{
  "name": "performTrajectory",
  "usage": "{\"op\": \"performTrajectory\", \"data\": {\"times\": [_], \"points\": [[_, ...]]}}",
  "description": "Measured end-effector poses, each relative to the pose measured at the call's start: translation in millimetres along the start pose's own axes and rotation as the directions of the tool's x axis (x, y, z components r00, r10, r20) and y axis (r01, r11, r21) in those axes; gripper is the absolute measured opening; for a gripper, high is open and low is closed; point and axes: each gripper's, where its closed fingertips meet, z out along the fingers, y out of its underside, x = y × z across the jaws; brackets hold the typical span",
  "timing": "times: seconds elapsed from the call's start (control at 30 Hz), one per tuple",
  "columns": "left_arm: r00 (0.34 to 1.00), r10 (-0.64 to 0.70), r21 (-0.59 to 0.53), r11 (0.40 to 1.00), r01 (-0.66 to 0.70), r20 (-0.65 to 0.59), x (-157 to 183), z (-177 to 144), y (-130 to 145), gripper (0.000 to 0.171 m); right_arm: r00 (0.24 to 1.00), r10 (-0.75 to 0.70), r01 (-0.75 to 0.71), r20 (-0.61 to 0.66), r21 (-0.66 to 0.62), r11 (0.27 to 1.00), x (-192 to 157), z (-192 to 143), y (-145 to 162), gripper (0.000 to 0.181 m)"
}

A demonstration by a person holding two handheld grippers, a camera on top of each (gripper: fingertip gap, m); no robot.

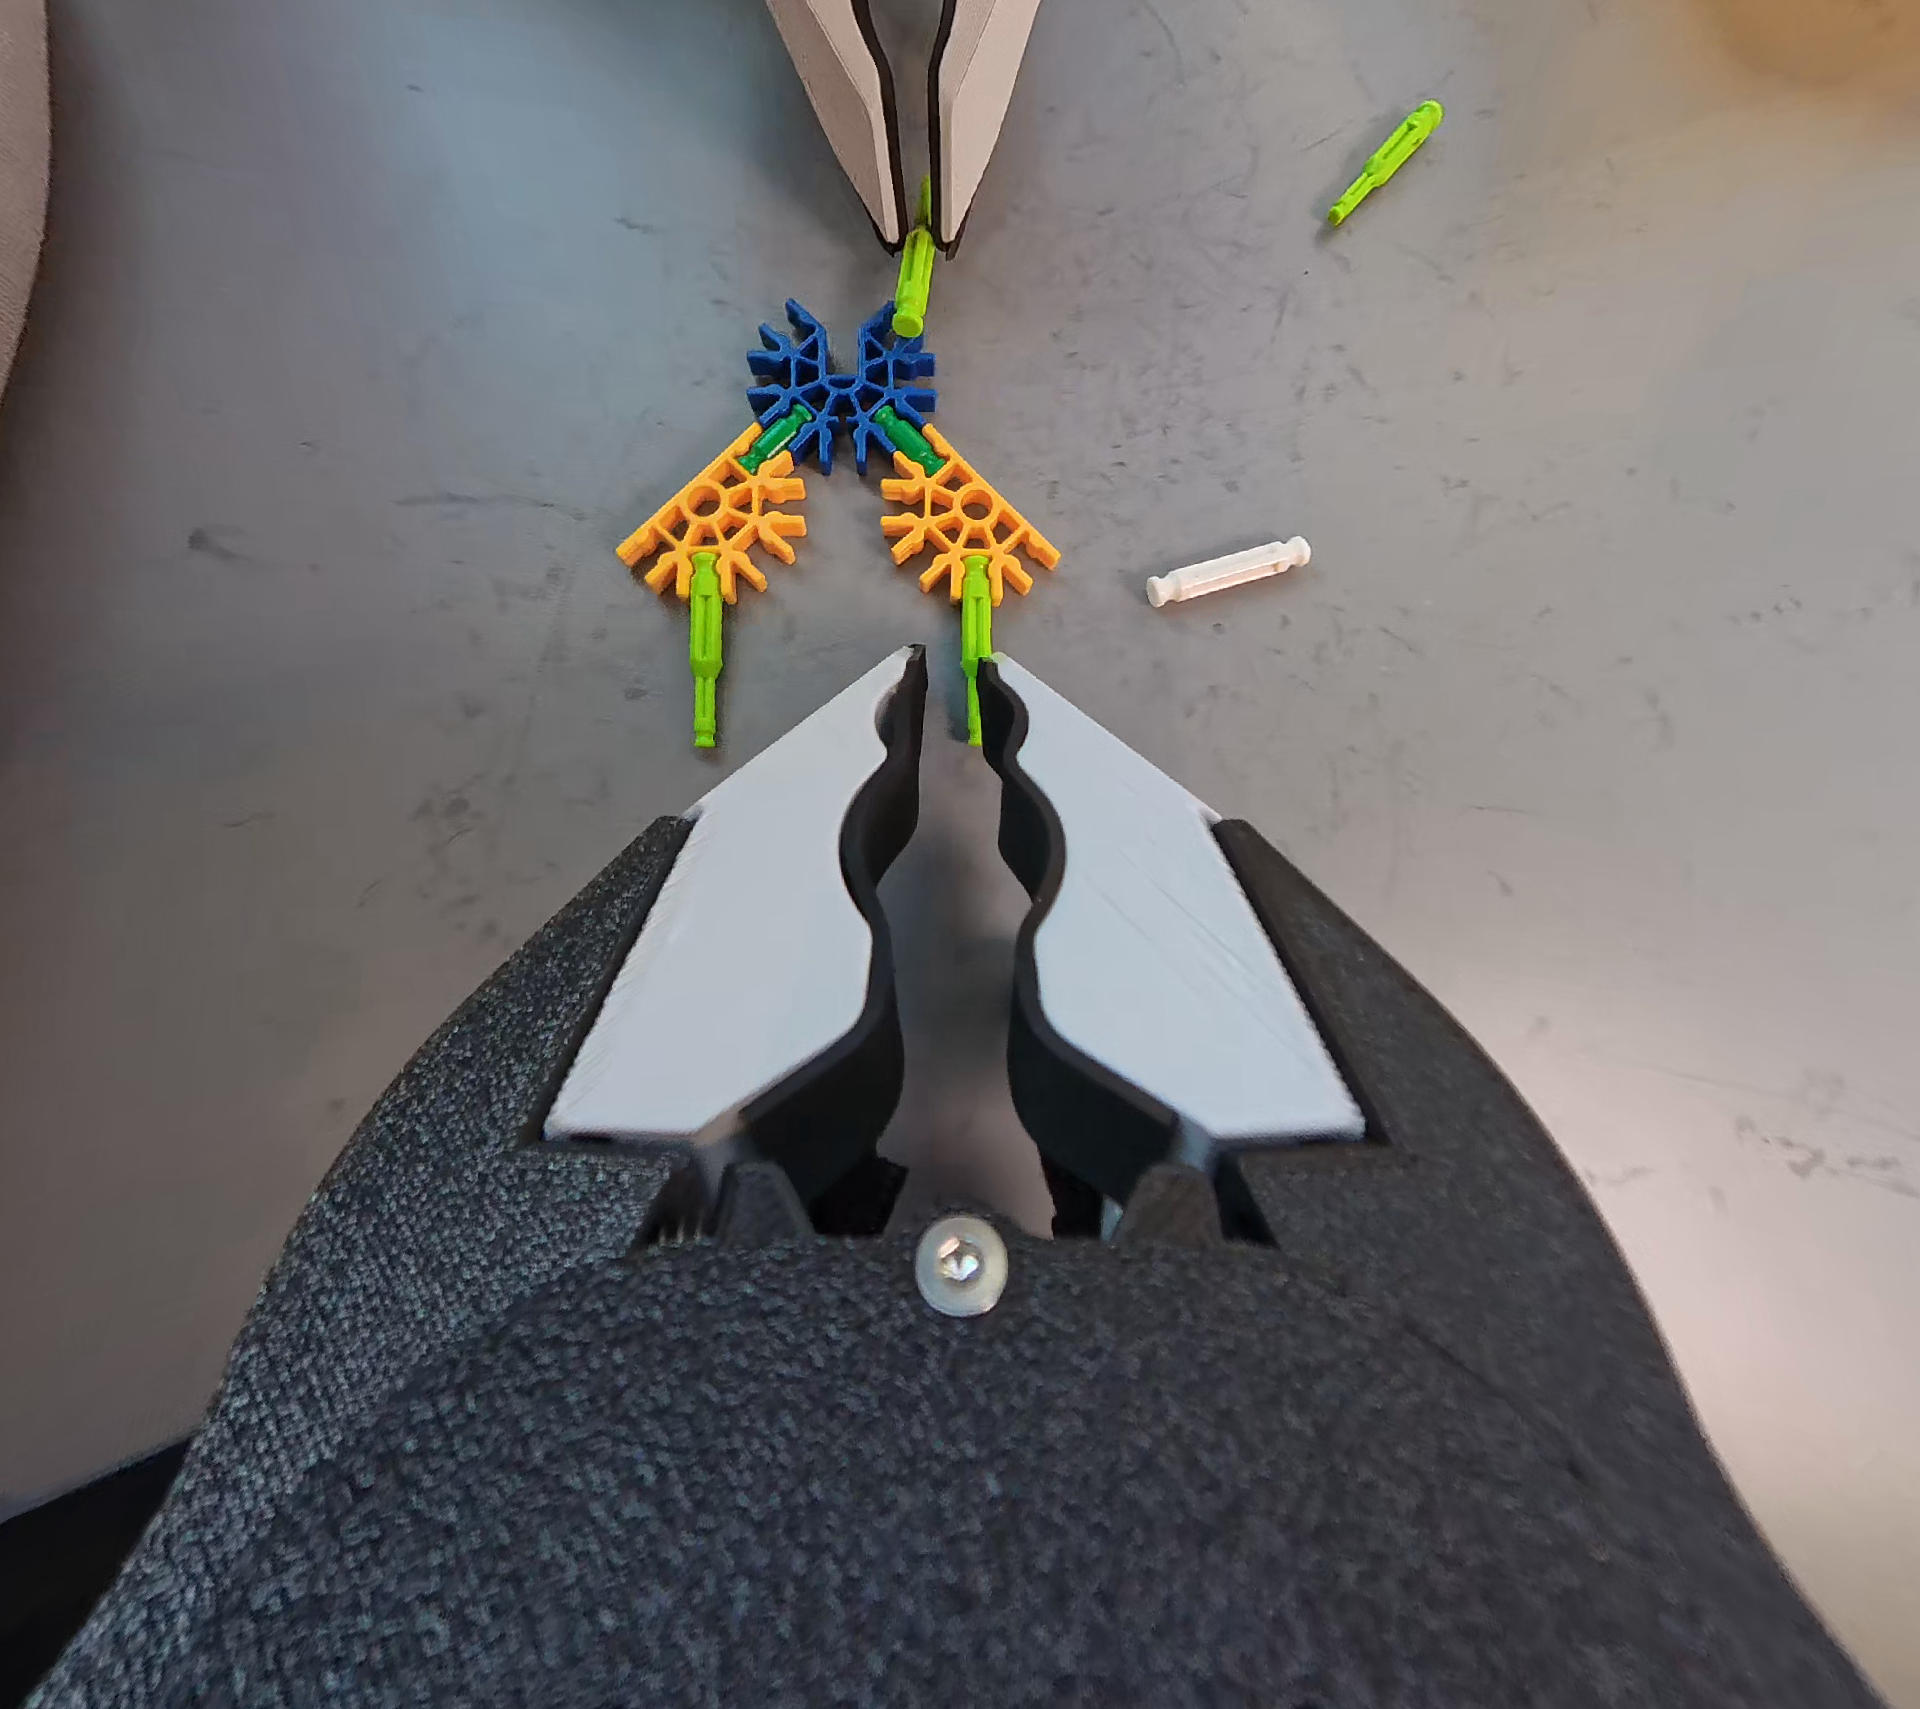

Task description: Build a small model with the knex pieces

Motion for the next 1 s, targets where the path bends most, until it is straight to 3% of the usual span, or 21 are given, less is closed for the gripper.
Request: {"op": "performTrajectory", "data": {"times": [0.27,0.5,0.57,0.7,0.83,1.0], "points": [[0.994,0.056,0.009,0.998,-0.055,-0.095,9,4,0,0.005,0.998,-0.039,0.041,-0.056,0.027,0.999,9,6,-7,0.007],[0.992,0.068,0.04,0.997,-0.064,-0.105,25,5,-9,0.005,0.995,-0.057,0.059,-0.076,0.031,0.998,11,7,-8,0.01],[0.993,0.078,0.021,0.997,-0.076,-0.09,27,10,-7,0.005,0.998,-0.024,0.028,-0.054,0.075,0.997,9,3,-14,0.023],[0.992,0.088,0.019,0.996,-0.086,-0.089,30,12,-9,0.005,1.0,0.012,-0.017,0.022,0.207,0.978,-2,-11,-38,0.024],[0.993,0.085,0.01,0.996,-0.084,-0.084,29,12,-10,0.005,0.996,-0.041,0.023,0.082,0.209,0.978,-24,0,-51,0.013],[0.994,0.075,-0.005,0.997,-0.076,-0.075,29,13,-10,0.005,0.994,-0.081,0.073,0.078,0.101,0.992,-37,19,-51,0.002]]}}
